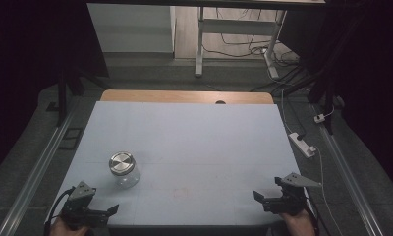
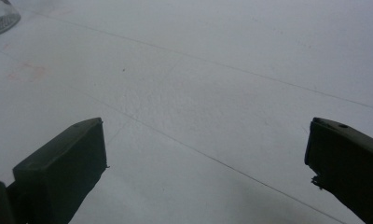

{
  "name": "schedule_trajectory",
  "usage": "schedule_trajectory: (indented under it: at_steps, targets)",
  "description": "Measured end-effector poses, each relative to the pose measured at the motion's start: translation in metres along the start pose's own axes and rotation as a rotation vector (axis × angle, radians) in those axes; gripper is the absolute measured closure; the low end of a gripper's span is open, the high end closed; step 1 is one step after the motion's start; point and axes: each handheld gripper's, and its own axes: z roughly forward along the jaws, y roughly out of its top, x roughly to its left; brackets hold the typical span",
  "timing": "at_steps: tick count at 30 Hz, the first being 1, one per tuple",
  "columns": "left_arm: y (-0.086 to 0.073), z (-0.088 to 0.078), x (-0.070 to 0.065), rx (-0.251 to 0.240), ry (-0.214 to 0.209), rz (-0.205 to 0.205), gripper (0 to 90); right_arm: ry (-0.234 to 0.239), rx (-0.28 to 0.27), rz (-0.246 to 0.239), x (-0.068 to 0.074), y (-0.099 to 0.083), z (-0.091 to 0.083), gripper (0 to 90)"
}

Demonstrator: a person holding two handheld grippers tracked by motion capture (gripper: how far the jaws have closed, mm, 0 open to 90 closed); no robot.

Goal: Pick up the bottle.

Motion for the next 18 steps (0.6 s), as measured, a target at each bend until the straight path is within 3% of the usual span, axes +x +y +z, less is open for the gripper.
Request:
schedule_trajectory:
  at_steps: [4,18]
  targets:
    - [-0.0001,-0.0005,-0.0015,0.0,0.003,0.013,0.0,0.021,0.005,0.01,0.001,0.001,0.0019,0.0]
    - [-0.0001,-0.0016,0.0013,-0.014,0.0,-0.014,0.0,0.042,0.034,0.006,0.0012,0.0017,0.005,0.0]
